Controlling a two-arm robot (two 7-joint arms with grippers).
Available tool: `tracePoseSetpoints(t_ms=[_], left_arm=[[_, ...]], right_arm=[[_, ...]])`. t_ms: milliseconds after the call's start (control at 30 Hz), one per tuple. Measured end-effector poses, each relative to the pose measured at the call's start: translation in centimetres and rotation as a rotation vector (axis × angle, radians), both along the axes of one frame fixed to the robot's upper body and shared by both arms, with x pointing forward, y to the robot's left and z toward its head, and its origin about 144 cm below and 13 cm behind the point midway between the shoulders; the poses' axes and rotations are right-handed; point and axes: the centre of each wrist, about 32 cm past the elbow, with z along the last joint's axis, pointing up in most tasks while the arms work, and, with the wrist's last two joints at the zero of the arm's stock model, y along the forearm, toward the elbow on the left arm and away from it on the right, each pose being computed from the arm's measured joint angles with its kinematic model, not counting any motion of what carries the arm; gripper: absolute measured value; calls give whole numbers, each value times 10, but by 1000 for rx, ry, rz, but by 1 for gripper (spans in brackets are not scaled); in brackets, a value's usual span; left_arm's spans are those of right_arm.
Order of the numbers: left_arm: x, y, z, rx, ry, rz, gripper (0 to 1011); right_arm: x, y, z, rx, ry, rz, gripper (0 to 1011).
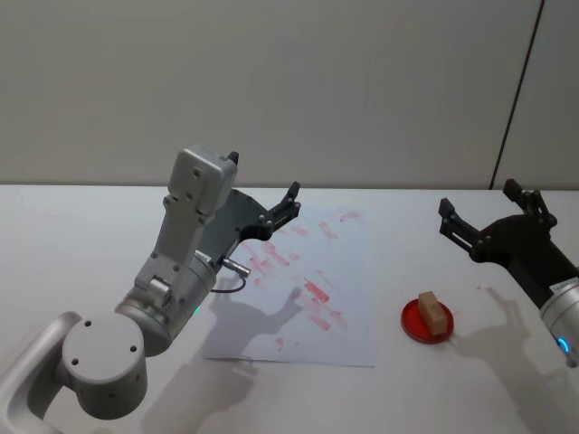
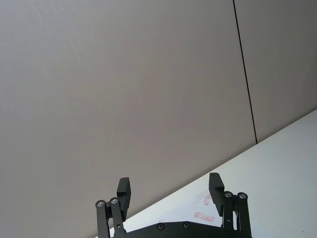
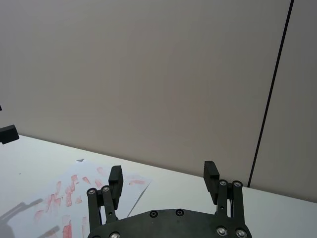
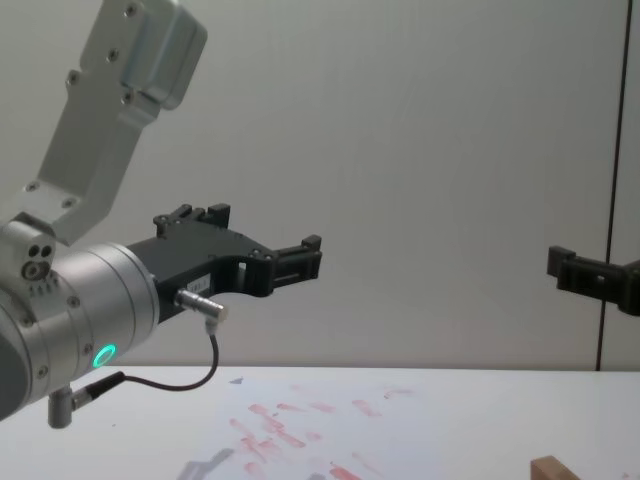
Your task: Use the one hand to pick up the stamp and affix it onto the A4 paper.
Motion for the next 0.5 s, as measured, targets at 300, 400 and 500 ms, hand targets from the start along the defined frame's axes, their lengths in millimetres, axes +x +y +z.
tracePoseSetpoints(t_ms=[300, 400, 500], left_arm=[[0, 0, 0, 0, 0, 0, 1003], [0, 0, 0, 0, 0, 0, 1003], [0, 0, 0, 0, 0, 0, 1003]], right_arm=[[-7, -2, 0, -14, 24, 20, 1001], [-13, -4, 0, -27, 49, 36, 1001], [-19, -6, -1, -43, 80, 51, 1001]])
